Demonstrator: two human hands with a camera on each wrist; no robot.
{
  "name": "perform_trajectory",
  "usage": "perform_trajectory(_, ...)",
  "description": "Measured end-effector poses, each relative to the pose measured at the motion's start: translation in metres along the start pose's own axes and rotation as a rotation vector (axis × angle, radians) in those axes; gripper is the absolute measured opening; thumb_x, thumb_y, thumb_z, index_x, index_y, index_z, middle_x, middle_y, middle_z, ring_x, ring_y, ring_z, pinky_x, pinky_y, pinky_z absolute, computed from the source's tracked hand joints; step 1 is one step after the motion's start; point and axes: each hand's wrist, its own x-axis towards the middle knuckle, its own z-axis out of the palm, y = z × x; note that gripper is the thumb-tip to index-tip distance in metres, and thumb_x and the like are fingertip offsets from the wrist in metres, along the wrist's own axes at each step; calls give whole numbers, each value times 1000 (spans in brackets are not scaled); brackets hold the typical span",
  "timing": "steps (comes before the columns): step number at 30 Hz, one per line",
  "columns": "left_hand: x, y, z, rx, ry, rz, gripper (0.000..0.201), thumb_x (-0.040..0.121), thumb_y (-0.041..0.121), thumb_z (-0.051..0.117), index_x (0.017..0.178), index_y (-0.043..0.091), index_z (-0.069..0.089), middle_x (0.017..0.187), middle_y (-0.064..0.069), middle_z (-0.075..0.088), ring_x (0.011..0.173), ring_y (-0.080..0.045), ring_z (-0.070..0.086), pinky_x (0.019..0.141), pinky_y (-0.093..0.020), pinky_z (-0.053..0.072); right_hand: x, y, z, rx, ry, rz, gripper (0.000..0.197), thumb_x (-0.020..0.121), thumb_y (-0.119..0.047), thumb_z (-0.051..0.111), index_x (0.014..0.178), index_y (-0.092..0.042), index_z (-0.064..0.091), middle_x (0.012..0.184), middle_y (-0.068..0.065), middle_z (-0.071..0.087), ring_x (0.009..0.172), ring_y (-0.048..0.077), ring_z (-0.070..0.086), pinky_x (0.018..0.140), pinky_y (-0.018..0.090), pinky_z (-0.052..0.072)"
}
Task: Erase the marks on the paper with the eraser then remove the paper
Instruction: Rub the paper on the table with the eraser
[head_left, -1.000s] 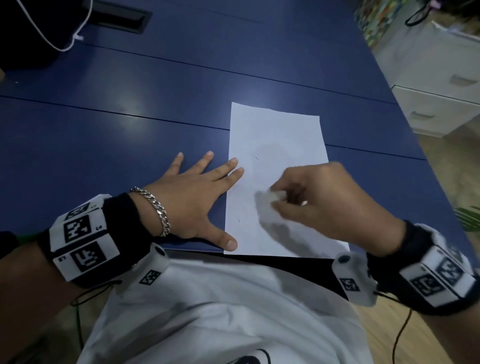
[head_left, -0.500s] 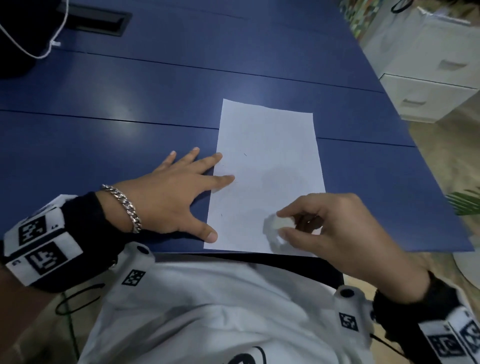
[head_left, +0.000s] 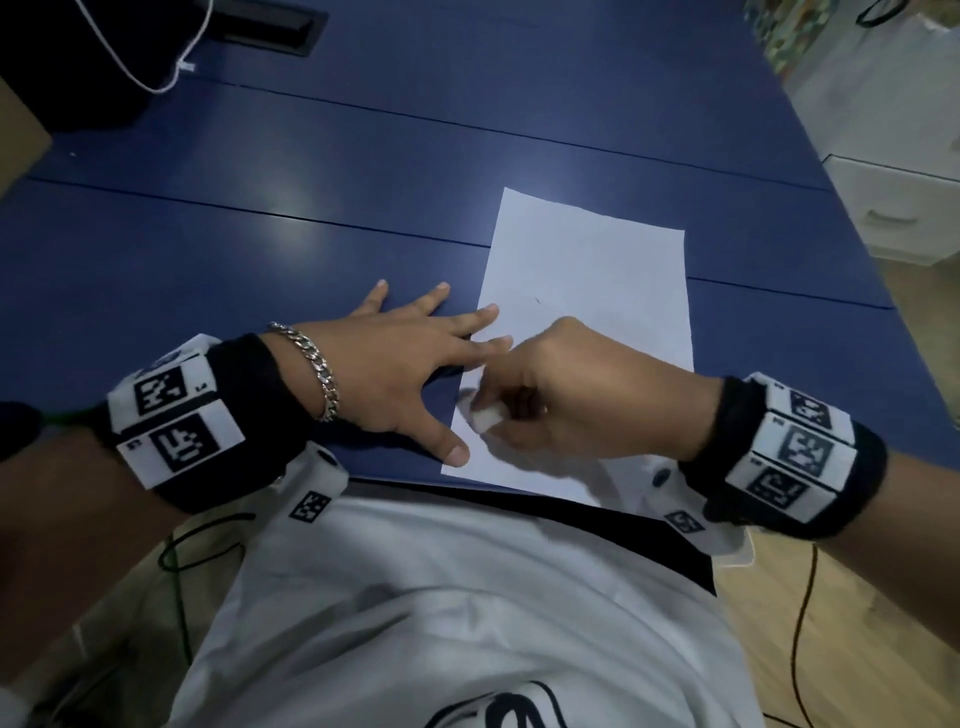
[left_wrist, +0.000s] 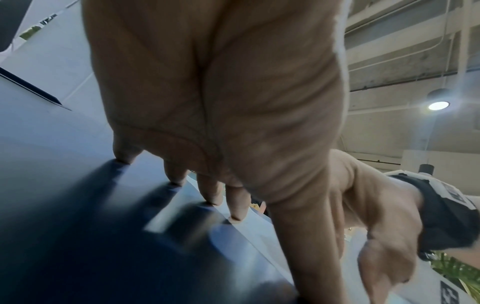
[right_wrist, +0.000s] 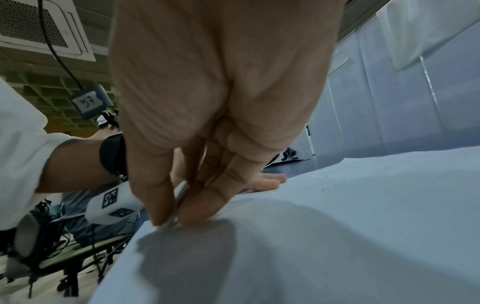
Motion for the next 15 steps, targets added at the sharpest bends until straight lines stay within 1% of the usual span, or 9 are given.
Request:
perform_trajectory(2, 1, -1, 2, 4, -4, -5, 116, 68, 91, 62, 158, 58, -3, 165, 31, -22, 156, -21, -24, 119, -73, -7, -4, -3, -5, 28, -153, 6, 5, 86, -26, 81, 91, -25, 79, 69, -11, 72, 67, 9, 67, 64, 21, 52)
perform_trajectory(3, 1, -1, 3, 7, -3, -2, 116, 67, 92, 61, 158, 58, -3, 165, 30, -22, 156, -21, -24, 118, -73, -6, -2, -2, -8, 23, -191, 6, 6, 86, -27, 82, 91, -26, 79, 68, -12, 72, 68, 6, 67, 64, 19, 52)
perform_trajectory(4, 1, -1, 3, 9, -2, 5, 114, 67, 92, 61, 157, 60, -1, 165, 30, -21, 156, -21, -23, 118, -74, -6, 2, 1, -10, 3, -179, 0, 7, 85, -27, 82, 91, -26, 79, 68, -12, 72, 68, 4, 67, 63, 15, 50)
perform_trajectory(6, 0, -1, 2, -3, 7, 18, 103, 67, 90, 64, 152, 65, 11, 166, 30, -20, 156, -21, -22, 118, -75, -5, 12, 7, -12, -37, -75, -20, 11, 83, -25, 79, 94, -26, 79, 69, -12, 72, 65, 1, 63, 63, 11, 46)
perform_trajectory(8, 0, 0, 1, -10, 4, 18, 101, 67, 89, 64, 151, 65, 14, 165, 31, -20, 156, -21, -22, 117, -75, -5, 14, 8, -9, -47, -6, -25, 12, 83, -25, 77, 95, -26, 79, 70, -12, 71, 63, 2, 61, 63, 13, 46)
perform_trajectory(9, 1, -1, 2, 1, 0, 14, 105, 67, 90, 63, 153, 64, 9, 165, 30, -21, 156, -21, -23, 117, -75, -5, 10, 7, -8, -36, -22, -23, 10, 83, -25, 78, 94, -25, 78, 69, -11, 71, 64, 5, 63, 63, 15, 47)
perform_trajectory(12, 2, -2, 4, 27, -4, -2, 116, 67, 93, 59, 157, 58, -5, 165, 30, -23, 156, -22, -24, 117, -76, -4, 0, 1, -12, -1, -233, 11, 13, 85, -32, 83, 97, -29, 80, 71, -10, 73, 71, 7, 68, 66, 18, 52)
perform_trajectory(13, 2, -1, 4, 26, -4, -1, 116, 67, 93, 59, 157, 59, -6, 165, 30, -23, 156, -22, -24, 117, -76, -4, 1, 1, -14, -3, -257, 17, 14, 85, -34, 83, 98, -31, 80, 71, -10, 74, 71, 6, 68, 67, 18, 53)
perform_trajectory(15, 2, -1, 2, 1, -6, 11, 109, 67, 92, 61, 153, 66, -1, 165, 29, -22, 156, -21, -24, 117, -75, -5, 9, 4, -14, -15, -176, 4, 13, 84, -32, 84, 96, -31, 79, 71, -11, 73, 68, 2, 66, 65, 15, 50)
